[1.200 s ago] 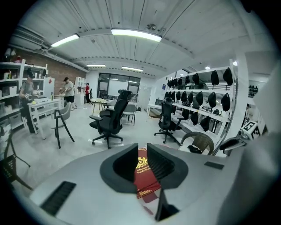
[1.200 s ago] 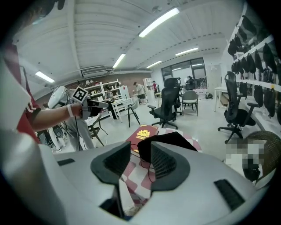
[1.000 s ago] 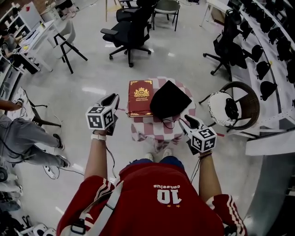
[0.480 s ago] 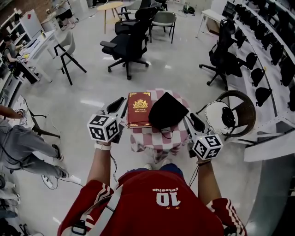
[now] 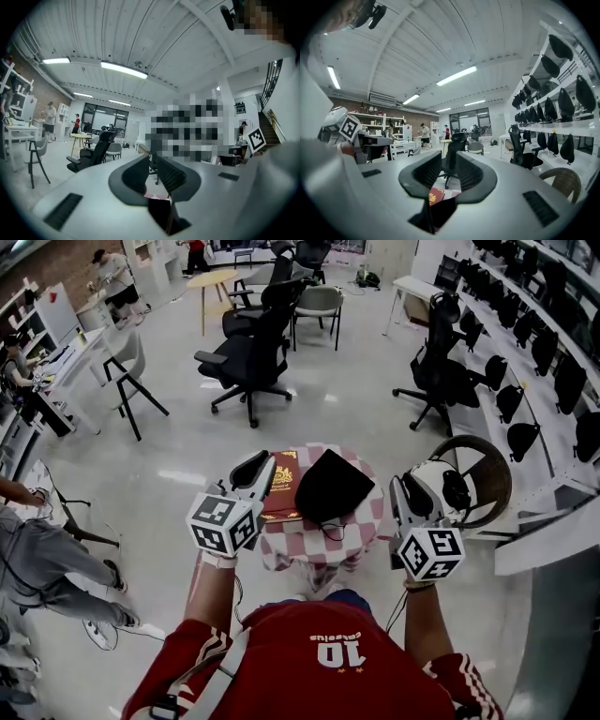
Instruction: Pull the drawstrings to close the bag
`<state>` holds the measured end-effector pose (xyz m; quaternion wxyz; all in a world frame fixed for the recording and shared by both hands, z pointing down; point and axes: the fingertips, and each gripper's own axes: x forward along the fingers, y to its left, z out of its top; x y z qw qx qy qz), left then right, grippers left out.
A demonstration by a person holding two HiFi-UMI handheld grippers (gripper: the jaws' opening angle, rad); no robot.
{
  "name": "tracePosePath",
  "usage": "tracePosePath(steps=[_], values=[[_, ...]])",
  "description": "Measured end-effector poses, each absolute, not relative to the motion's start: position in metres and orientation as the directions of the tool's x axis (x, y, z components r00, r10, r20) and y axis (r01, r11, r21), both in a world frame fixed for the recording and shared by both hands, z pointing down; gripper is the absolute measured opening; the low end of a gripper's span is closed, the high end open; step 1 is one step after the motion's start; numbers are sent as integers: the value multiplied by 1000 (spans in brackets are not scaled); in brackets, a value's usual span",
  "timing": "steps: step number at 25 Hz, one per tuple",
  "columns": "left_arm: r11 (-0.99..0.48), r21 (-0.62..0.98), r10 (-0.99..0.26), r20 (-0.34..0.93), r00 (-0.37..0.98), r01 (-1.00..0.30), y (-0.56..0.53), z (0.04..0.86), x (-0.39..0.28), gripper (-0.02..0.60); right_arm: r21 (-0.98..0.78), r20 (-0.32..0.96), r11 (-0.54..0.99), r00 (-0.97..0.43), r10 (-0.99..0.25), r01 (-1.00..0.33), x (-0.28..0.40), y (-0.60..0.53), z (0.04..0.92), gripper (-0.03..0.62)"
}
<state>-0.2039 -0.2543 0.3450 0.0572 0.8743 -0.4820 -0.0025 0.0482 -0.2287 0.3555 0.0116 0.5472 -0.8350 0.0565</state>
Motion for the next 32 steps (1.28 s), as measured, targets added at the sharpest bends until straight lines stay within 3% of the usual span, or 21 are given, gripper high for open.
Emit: tracePosePath(steps=[10,32], values=[[-500,109,-863,17,505,-859,-248,337,-201,12,-59,68,335,-339,-938,-940,60,-220,348,26],[-490,71,-869,36,493,-869,-240,344,-203,8,-36,74,273,-275,-959,-961,77,-212,352,14]])
